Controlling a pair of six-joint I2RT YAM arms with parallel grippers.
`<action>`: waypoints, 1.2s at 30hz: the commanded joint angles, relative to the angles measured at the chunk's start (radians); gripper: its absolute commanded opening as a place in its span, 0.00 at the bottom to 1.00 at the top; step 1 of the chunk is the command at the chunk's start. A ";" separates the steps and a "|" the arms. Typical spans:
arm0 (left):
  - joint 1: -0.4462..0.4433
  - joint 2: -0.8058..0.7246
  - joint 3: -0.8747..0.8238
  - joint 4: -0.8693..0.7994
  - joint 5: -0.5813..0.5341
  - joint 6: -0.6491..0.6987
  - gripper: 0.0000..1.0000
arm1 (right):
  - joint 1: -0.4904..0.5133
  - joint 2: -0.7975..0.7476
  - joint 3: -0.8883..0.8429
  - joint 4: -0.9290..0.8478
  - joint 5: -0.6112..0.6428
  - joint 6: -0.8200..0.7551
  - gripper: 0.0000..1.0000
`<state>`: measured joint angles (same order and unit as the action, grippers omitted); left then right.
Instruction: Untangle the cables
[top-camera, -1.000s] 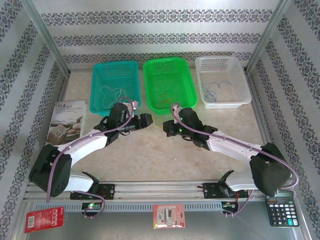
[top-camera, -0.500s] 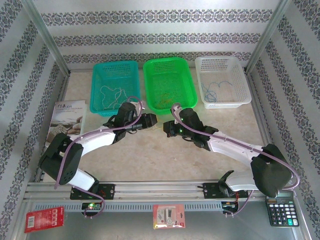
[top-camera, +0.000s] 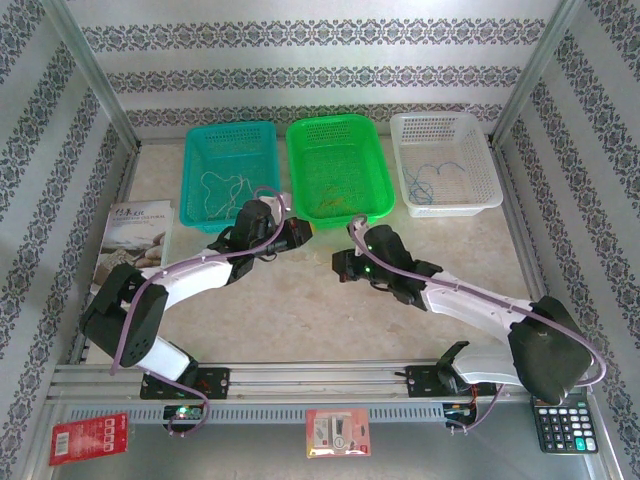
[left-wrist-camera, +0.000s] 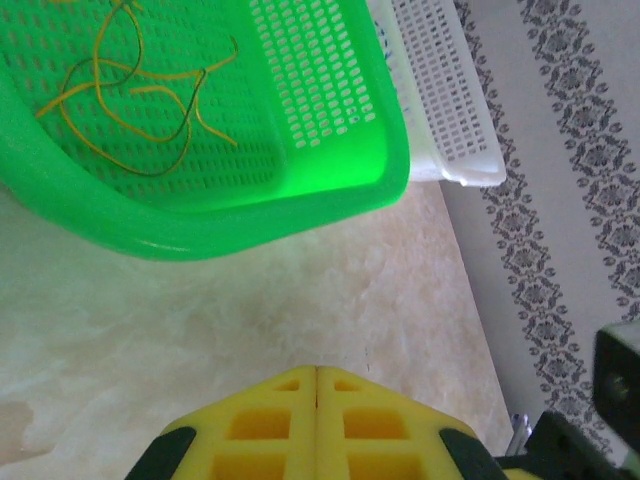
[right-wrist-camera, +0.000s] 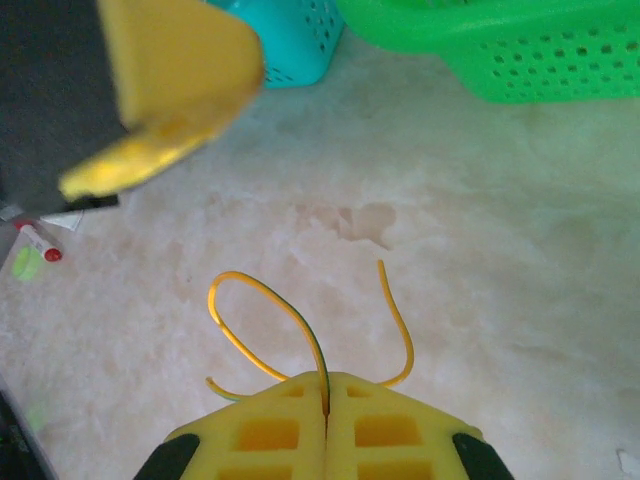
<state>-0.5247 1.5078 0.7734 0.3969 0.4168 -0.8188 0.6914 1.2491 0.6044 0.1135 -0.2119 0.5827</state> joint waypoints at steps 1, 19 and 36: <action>-0.014 -0.052 0.005 0.100 -0.061 -0.037 0.00 | -0.002 -0.033 -0.050 0.039 0.042 0.033 0.00; -0.015 -0.043 0.002 0.171 0.021 -0.012 0.22 | -0.059 -0.103 -0.117 0.130 0.007 0.116 0.00; -0.063 0.059 0.003 0.034 0.122 0.172 0.59 | -0.073 -0.065 0.000 0.121 -0.101 0.112 0.00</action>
<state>-0.5762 1.5490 0.7616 0.4622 0.5278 -0.7021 0.6128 1.1790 0.5701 0.2207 -0.2802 0.6861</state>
